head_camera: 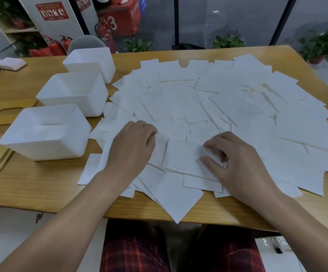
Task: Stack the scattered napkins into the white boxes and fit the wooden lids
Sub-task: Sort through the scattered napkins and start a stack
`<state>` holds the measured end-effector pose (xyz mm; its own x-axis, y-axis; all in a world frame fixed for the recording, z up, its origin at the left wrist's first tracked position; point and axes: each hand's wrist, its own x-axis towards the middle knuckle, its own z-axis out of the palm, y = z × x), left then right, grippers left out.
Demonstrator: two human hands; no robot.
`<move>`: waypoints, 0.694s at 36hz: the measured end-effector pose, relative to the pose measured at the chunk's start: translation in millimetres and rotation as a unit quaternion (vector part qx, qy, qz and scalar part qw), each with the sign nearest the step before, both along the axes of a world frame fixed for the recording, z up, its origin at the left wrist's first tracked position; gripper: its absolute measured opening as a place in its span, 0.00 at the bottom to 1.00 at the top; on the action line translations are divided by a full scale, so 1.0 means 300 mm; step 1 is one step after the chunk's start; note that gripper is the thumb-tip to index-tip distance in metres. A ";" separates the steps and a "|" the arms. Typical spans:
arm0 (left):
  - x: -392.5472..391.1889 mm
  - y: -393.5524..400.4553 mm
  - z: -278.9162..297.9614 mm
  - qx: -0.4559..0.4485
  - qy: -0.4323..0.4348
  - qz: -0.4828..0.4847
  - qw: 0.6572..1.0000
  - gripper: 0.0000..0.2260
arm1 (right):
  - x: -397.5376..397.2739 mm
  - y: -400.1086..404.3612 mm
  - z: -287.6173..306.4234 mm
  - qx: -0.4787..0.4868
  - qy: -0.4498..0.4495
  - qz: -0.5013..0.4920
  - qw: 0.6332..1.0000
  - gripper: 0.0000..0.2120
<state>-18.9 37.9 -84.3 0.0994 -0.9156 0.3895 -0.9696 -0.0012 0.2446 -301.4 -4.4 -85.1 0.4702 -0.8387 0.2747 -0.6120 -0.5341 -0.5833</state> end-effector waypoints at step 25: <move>-0.172 0.107 0.086 -0.071 0.094 -0.129 0.985 0.16 | 0.124 -0.023 0.047 -0.232 0.007 0.037 0.972 0.09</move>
<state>-70.5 69.9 -58.6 -0.0478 -0.8574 0.5125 -0.8708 0.2871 0.3992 -264.1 -11.3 -71.0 0.5308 -0.5897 0.6087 -0.5676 -0.7807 -0.2614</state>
